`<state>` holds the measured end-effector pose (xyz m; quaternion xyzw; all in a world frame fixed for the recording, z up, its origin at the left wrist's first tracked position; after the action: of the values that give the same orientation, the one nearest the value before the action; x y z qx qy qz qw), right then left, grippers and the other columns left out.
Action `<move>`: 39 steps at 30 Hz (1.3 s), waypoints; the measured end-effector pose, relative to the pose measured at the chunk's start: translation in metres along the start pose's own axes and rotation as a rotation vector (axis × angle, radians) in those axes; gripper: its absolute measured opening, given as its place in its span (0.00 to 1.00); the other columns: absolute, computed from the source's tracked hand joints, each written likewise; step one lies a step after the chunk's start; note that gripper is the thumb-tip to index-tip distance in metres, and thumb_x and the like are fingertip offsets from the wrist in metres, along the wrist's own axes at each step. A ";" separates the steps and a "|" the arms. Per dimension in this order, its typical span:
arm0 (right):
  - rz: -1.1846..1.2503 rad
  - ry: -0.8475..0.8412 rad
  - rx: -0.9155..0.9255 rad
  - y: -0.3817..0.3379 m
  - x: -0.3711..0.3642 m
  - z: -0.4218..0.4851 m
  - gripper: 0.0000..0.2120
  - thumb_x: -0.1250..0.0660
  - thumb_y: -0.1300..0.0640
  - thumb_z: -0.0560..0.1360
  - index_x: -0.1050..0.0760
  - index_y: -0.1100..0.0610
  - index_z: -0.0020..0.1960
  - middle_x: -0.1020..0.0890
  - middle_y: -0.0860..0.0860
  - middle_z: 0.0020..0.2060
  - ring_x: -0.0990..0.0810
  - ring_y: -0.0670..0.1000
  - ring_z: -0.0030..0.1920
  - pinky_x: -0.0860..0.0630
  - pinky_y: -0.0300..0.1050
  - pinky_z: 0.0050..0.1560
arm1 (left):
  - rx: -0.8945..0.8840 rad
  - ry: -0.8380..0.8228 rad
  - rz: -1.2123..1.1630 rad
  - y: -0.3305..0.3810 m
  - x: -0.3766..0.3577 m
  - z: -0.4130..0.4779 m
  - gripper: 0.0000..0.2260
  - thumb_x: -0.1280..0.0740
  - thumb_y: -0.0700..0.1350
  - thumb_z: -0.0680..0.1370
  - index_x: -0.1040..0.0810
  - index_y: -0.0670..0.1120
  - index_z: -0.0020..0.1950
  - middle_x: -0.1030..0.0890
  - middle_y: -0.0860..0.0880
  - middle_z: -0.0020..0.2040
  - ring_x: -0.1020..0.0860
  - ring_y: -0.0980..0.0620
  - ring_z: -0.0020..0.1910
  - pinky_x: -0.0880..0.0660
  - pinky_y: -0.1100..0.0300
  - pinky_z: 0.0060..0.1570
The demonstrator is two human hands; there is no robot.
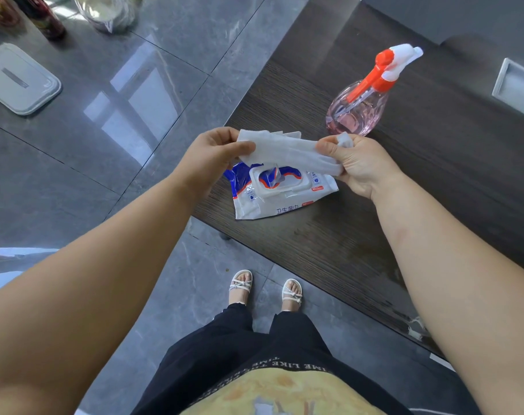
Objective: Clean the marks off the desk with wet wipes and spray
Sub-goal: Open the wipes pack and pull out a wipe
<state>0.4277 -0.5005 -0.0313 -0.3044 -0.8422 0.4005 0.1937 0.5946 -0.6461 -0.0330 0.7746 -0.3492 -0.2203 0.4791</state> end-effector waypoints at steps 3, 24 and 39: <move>0.057 0.000 0.012 -0.002 -0.003 0.000 0.03 0.30 0.60 0.72 0.25 0.56 0.42 0.19 0.52 0.40 0.19 0.51 0.44 0.22 0.50 0.51 | 0.015 0.031 -0.065 0.000 0.001 0.001 0.05 0.35 0.39 0.76 0.24 0.48 0.42 0.18 0.54 0.40 0.21 0.53 0.44 0.24 0.55 0.54; 0.080 -0.007 0.023 -0.010 0.001 -0.004 0.15 0.34 0.46 0.75 0.27 0.56 0.55 0.21 0.45 0.33 0.23 0.43 0.37 0.25 0.42 0.40 | -0.083 -0.118 -0.207 0.038 -0.034 -0.005 0.07 0.33 0.42 0.69 0.22 0.50 0.45 0.19 0.54 0.36 0.22 0.56 0.36 0.25 0.63 0.38; -0.051 -0.257 0.030 -0.015 -0.030 -0.019 0.11 0.33 0.58 0.75 0.24 0.58 0.56 0.16 0.53 0.46 0.16 0.49 0.43 0.20 0.42 0.37 | -0.022 -0.036 0.174 0.012 -0.040 0.001 0.16 0.31 0.46 0.74 0.30 0.53 0.60 0.23 0.52 0.54 0.22 0.58 0.43 0.26 0.70 0.33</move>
<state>0.4549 -0.5175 -0.0106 -0.2262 -0.8614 0.4439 0.0988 0.5635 -0.6198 -0.0228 0.7320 -0.4211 -0.1955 0.4987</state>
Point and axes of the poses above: each hand's wrist, its own z-axis towards the middle knuckle, its own x-axis out of the back of the hand, y = z × x, the point moved 9 cm from there along z, towards the middle knuckle
